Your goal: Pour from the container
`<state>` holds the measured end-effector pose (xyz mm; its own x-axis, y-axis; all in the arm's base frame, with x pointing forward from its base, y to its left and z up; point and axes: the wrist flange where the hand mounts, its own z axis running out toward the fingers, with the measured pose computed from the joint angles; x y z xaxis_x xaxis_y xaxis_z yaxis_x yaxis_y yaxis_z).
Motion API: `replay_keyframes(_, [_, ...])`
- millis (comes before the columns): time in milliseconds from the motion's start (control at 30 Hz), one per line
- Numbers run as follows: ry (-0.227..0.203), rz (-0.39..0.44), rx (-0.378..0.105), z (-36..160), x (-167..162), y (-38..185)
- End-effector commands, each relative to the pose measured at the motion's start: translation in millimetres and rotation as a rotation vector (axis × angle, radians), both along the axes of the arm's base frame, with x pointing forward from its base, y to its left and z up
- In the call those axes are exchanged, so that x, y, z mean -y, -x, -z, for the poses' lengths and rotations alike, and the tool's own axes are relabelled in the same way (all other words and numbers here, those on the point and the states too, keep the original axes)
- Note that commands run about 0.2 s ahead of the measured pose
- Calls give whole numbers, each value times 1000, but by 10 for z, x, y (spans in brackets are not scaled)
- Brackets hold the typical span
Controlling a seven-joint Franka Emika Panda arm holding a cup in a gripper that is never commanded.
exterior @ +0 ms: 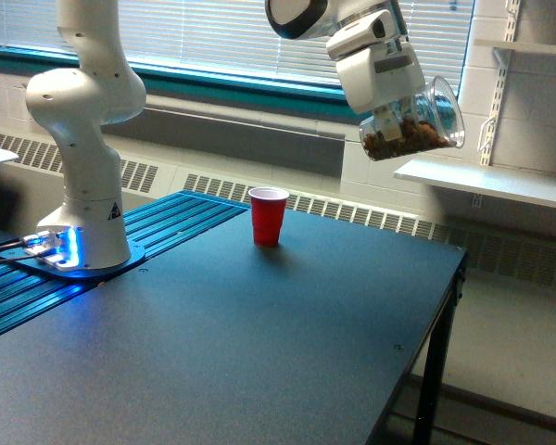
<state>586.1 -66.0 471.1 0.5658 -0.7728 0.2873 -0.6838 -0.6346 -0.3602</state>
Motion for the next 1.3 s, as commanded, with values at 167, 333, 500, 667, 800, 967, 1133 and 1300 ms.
replay_keyframes(167, [12,-3,8,-40,28,-38])
replay_keyframes(333, [19,-9,10,-36,31,-29])
replay_keyframes(500, [27,-9,13,-30,24,-13])
replay_keyframes(667, [38,-18,22,-23,4,29])
replay_keyframes(800, [47,-37,23,2,-21,97])
replay_keyframes(967, [57,-56,21,57,-82,214])
replay_keyframes(1133, [67,-85,22,124,-126,359])
replay_keyframes(1300, [89,-130,16,190,-143,533])
